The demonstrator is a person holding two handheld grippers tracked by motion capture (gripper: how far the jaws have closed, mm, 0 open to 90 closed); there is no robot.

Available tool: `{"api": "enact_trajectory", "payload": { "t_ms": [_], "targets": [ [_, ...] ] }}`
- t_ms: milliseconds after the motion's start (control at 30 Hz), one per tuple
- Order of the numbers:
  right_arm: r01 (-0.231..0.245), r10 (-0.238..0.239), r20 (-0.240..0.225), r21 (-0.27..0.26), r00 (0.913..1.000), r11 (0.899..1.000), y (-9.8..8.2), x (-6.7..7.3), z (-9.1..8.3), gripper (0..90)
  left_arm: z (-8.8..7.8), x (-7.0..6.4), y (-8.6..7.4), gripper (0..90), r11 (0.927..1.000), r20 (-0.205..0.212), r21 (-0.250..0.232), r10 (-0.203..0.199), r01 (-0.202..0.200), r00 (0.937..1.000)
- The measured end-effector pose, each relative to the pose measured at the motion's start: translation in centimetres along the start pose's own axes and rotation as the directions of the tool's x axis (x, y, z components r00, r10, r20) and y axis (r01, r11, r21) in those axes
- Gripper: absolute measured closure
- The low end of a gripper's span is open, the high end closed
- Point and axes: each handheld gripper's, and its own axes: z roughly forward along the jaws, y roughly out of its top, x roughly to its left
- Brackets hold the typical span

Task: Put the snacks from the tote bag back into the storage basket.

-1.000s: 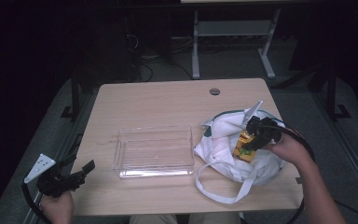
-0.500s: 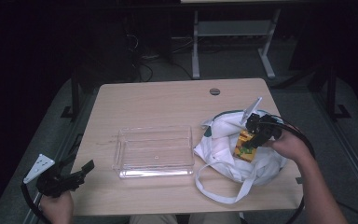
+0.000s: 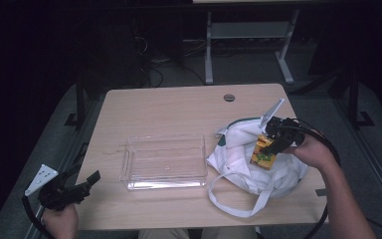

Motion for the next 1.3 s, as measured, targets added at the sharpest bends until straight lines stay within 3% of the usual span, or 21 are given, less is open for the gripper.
{"api": "enact_trajectory", "payload": {
  "t_ms": [667, 1300],
  "targets": [
    [0.03, -0.03, 0.01, -0.048, 0.9995, 0.998, 2.6, 0.2, -3.4, 51.9, 0.0, 0.0, 0.0, 12.6, 1.0, -0.002, 0.0, -0.002, 0.002, 1.0],
    [0.096, -0.097, -0.004, -0.083, 0.9953, 0.992, 7.0, 0.9, -4.5, 52.0, 0.0, 0.1, 0.0, 12.7, 1.0, -0.003, 0.0, -0.006, 0.006, 1.0]
  ]
}}
